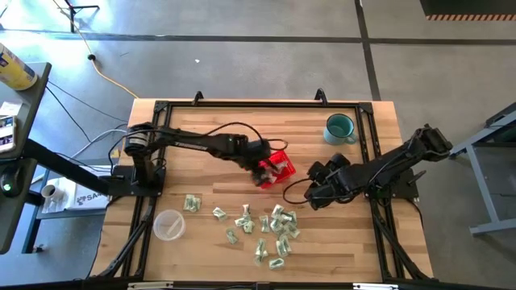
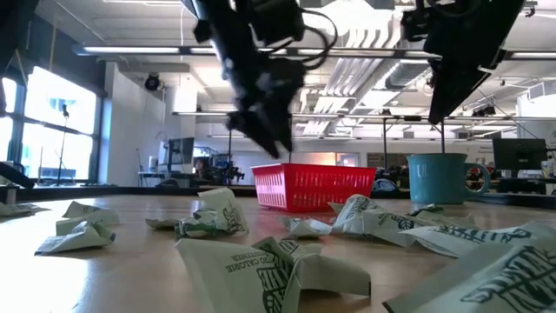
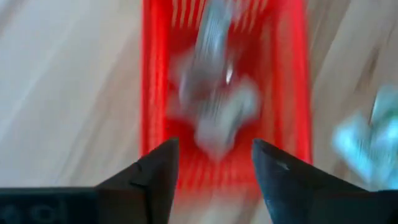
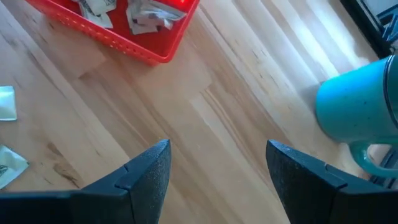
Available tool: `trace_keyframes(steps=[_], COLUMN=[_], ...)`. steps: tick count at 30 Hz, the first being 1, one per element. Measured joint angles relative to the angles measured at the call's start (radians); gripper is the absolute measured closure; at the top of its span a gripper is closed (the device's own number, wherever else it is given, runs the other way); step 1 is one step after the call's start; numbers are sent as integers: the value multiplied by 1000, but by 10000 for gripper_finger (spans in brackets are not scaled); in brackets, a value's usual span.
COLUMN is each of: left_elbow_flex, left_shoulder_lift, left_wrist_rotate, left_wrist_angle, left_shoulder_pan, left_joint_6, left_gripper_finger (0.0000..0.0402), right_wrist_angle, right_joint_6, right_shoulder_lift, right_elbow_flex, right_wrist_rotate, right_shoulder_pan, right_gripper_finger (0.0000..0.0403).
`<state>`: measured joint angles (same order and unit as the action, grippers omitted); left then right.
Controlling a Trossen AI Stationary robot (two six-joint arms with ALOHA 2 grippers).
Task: Pick and place items into bin
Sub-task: Put the stevia packet into the red bin
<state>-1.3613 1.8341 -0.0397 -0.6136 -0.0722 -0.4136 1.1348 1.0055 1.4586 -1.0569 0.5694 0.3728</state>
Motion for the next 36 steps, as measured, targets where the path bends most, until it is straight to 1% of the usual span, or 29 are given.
trace_keyframes(steps=[2,4,6,8,9,11,14,19,20,22,26,28,32,36], left_elbow_flex=[-2,0,1,9,21,55,124,248,266,295,320,331,364,398], left_shoulder_lift=[-38,-66,-88,-105,-116,-129,-145,-149,-149,-149,-149,-149,-149,-149], left_wrist_rotate=[-2,-60,-92,-80,-61,-39,21,108,116,136,151,151,155,186], left_wrist_angle=[-199,-423,-574,-696,-728,-740,-730,-712,-702,-630,-498,-462,-463,-435], left_shoulder_pan=[11,34,58,83,98,135,194,274,289,313,337,346,369,400], left_joint_6=[-8,-53,-136,-231,-274,-351,-462,-679,-718,-778,-849,-888,-950,-980], left_gripper_finger=[146,141,140,141,144,149,158,165,164,163,165,168,175,186], right_wrist_angle=[-21,-66,-130,-199,-231,-282,-327,-334,-334,-335,-336,-336,-337,-337], right_joint_6=[-33,-82,-139,-193,-217,-258,-313,-358,-359,-360,-360,-360,-360,-357], right_shoulder_lift=[0,0,0,0,0,0,0,0,0,0,0,0,0,0], right_elbow_flex=[0,0,0,0,0,0,0,0,0,0,0,0,0,0], right_wrist_rotate=[-2,-15,-38,-57,-60,-63,-70,-93,-93,-91,-87,-87,-93,-94], right_shoulder_pan=[-13,-32,-58,-86,-100,-124,-157,-184,-184,-184,-183,-183,-183,-183], right_gripper_finger=[149,149,149,149,149,149,149,149,149,149,149,149,149,149])
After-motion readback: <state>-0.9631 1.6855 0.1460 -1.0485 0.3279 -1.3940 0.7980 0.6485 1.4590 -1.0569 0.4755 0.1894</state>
